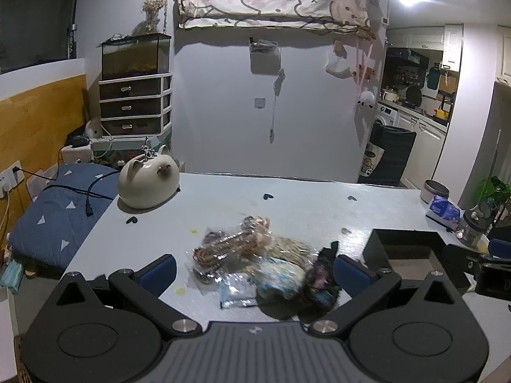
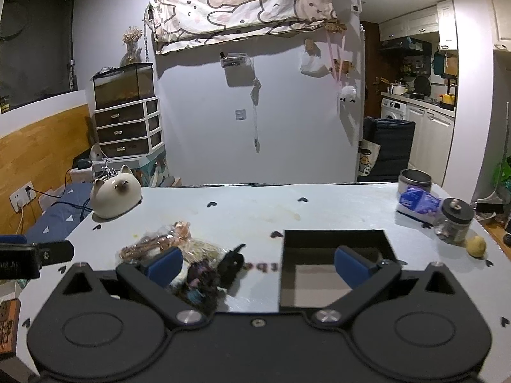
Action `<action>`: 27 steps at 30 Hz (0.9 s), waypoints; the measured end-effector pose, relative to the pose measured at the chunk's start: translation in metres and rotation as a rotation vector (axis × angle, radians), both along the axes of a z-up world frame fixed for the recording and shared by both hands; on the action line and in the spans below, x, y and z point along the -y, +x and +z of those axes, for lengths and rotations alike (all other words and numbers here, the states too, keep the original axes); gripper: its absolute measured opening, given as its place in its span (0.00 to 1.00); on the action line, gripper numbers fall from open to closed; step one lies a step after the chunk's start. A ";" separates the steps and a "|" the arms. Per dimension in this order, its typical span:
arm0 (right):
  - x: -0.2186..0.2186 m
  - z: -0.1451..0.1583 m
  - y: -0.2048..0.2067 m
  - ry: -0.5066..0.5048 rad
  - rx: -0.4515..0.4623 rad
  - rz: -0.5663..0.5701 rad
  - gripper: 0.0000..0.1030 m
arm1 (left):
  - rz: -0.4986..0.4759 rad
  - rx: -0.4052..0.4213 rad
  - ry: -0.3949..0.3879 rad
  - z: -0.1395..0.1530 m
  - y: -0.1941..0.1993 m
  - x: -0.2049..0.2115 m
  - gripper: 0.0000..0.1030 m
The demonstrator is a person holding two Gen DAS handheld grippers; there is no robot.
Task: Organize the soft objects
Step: 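Grasp the crocheted yarn bundle with the right tool while the left tool grasps the bag of tan cords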
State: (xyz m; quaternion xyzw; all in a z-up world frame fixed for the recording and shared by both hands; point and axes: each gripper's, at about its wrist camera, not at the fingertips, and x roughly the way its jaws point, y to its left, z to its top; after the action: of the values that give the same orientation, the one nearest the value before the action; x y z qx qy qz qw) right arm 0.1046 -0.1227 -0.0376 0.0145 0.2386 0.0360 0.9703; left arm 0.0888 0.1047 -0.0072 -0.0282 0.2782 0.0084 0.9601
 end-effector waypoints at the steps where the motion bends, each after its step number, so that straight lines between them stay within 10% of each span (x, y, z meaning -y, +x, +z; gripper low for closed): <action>1: -0.005 -0.001 0.006 0.000 -0.002 0.000 1.00 | -0.002 -0.002 -0.001 0.000 0.006 -0.006 1.00; 17: -0.057 -0.028 0.090 -0.018 -0.058 0.007 1.00 | -0.265 -0.102 0.093 -0.039 0.122 -0.066 1.00; 27: -0.070 -0.075 0.130 0.053 -0.300 0.062 0.98 | -0.476 -0.204 0.071 -0.079 0.228 -0.086 1.00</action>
State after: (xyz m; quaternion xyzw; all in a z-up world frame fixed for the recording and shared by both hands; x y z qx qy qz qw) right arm 0.2350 -0.0528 -0.1122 0.0379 0.3802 0.0698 0.9215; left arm 0.3166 0.1908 -0.0858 0.0727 0.3718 -0.2051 0.9025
